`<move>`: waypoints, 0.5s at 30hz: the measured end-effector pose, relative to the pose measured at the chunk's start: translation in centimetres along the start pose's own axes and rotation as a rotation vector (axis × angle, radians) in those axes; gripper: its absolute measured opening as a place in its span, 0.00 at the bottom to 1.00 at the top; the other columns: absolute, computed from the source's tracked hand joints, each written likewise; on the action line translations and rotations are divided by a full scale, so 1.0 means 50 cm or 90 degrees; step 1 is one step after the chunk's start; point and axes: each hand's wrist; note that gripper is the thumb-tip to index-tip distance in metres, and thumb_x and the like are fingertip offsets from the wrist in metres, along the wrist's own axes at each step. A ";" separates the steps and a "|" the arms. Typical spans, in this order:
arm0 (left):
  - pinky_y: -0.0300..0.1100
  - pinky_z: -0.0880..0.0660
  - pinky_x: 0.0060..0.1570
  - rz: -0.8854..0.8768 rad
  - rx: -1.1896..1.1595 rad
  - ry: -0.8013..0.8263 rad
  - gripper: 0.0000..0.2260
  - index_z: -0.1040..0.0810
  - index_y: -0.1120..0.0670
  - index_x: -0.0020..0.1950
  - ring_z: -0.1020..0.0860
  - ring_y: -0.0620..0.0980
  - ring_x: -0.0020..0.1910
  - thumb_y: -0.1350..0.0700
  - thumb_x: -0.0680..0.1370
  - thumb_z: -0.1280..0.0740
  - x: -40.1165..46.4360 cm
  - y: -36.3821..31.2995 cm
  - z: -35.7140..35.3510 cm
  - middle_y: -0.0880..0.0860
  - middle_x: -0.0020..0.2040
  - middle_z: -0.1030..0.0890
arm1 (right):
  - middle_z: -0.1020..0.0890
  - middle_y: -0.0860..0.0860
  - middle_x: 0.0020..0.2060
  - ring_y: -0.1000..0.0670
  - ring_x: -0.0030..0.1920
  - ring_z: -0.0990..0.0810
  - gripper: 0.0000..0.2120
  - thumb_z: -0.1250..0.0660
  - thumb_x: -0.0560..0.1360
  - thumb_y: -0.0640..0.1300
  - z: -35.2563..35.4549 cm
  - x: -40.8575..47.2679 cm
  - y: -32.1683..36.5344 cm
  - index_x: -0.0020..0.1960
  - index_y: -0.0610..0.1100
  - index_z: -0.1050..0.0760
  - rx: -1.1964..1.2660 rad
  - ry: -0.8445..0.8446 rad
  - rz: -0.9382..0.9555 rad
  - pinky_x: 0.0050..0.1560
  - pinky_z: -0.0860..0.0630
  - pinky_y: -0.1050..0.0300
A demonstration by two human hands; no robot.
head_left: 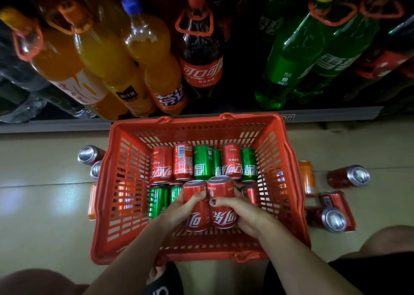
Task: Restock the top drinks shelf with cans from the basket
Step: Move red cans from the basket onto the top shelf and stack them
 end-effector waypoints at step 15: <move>0.50 0.15 0.51 0.032 0.002 -0.008 0.30 0.23 0.47 0.68 0.12 0.53 0.49 0.33 0.71 0.30 -0.008 0.002 -0.007 0.53 0.51 0.11 | 0.14 0.43 0.55 0.42 0.56 0.15 0.30 0.20 0.65 0.47 0.000 0.006 -0.005 0.66 0.46 0.23 0.036 0.011 -0.055 0.54 0.18 0.47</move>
Point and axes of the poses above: each hand's wrist, its own x-axis towards the middle knuckle, its own z-axis out of the back of the hand, y = z × x
